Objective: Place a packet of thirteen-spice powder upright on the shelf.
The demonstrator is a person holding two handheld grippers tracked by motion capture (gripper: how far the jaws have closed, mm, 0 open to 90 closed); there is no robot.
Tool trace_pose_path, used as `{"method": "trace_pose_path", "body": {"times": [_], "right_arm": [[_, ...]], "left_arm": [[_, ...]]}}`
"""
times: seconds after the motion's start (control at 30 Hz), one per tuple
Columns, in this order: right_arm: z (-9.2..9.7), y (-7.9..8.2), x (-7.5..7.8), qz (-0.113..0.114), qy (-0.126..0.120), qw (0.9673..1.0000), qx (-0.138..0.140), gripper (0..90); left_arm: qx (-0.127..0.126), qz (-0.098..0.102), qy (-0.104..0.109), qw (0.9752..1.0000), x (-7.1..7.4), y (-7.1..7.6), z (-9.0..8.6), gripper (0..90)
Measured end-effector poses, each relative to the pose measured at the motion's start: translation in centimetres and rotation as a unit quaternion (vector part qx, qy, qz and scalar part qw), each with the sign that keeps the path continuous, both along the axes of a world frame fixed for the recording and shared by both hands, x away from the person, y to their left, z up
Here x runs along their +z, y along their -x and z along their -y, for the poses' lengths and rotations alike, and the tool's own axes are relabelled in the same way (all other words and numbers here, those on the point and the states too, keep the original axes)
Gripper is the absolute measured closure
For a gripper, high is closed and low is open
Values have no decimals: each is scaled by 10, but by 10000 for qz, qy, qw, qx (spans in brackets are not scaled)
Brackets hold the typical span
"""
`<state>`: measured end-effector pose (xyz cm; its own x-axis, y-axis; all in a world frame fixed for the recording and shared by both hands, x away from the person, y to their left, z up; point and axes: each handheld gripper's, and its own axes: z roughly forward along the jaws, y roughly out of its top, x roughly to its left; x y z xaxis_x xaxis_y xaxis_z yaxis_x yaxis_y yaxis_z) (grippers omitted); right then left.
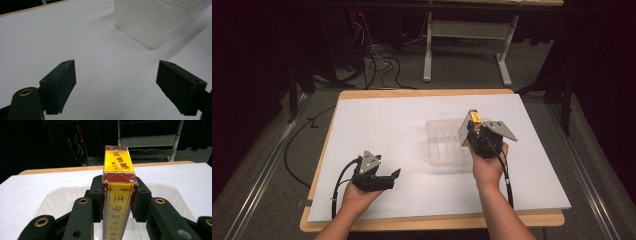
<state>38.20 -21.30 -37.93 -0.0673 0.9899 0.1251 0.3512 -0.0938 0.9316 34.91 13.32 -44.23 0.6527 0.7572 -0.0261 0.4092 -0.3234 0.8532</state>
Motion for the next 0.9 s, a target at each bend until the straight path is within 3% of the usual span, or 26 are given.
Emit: {"method": "trace_pose_path", "body": {"times": [0.23,0.9], "right_arm": [[1,0,-2,-27,5,10000,-56,683],[-24,-8,-22,-93,498,9977,-449,679]], "left_arm": [[-19,-7,-15,10000,0,0,1,168],[-51,-5,33,10000,0,2,1,168]]}}
